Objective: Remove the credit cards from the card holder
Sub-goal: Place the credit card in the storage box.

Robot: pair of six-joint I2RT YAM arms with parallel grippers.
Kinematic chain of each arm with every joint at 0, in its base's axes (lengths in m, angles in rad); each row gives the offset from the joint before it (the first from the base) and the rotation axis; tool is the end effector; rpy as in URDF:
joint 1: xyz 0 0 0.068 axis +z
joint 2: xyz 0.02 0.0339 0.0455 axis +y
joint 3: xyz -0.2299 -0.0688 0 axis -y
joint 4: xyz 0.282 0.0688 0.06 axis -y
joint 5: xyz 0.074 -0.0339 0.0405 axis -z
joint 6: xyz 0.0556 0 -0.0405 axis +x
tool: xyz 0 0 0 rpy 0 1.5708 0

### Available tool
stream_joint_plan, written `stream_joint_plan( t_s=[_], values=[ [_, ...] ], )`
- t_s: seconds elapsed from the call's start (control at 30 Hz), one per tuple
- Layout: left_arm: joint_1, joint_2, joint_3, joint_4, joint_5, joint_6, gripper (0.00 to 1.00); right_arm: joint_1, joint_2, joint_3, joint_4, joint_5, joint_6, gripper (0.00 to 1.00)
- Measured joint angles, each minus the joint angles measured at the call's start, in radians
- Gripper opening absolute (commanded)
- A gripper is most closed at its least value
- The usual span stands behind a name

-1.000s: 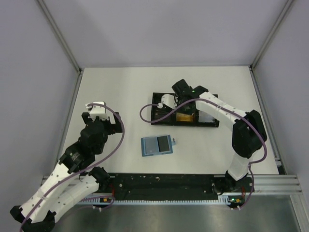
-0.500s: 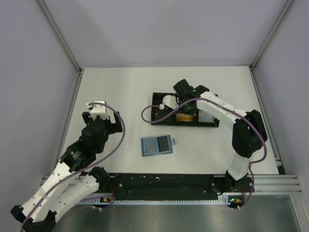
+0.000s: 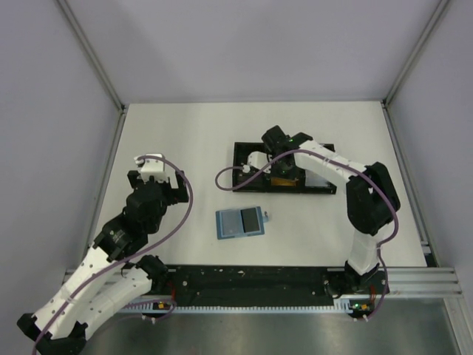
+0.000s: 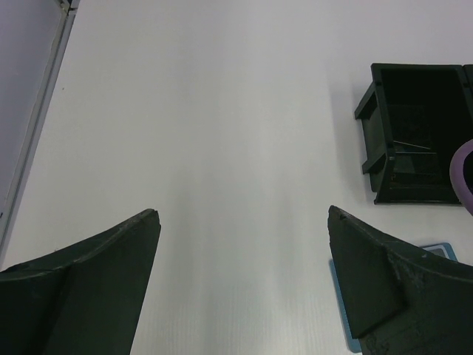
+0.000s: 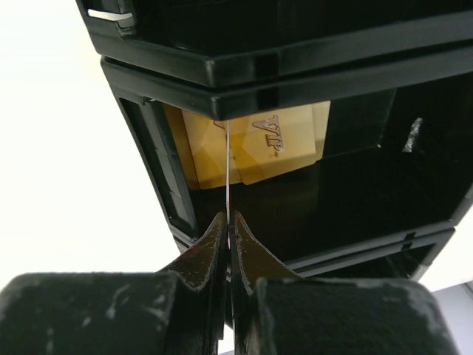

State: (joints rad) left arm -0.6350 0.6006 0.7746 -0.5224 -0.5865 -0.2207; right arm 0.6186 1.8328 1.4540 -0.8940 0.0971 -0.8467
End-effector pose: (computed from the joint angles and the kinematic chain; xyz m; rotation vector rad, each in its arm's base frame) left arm 0.1879 -0.1002 0.3103 -0.0025 1.8592 -0.0291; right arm 0.3304 0.2286 0.1634 -1.8913 2.1332 -0.1863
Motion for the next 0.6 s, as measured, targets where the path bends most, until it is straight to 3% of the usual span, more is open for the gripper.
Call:
stream_joint_plan(
  t_s=[0.2, 0.4, 0.6],
  values=[
    [0.006, 0.002, 0.0, 0.0, 0.012, 0.0, 0.99, 0.0, 0.023, 0.002, -0.015, -0.012, -0.011, 0.0],
    [0.013, 0.011, 0.0, 0.0, 0.019, 0.0, 0.99, 0.0, 0.063, 0.051, -0.031, -0.013, -0.027, 0.14],
    [0.021, 0.011, 0.0, 0.0, 0.022, 0.003, 0.99, 0.0, 0.095, 0.08, -0.036, -0.005, -0.037, 0.17]
  ],
)
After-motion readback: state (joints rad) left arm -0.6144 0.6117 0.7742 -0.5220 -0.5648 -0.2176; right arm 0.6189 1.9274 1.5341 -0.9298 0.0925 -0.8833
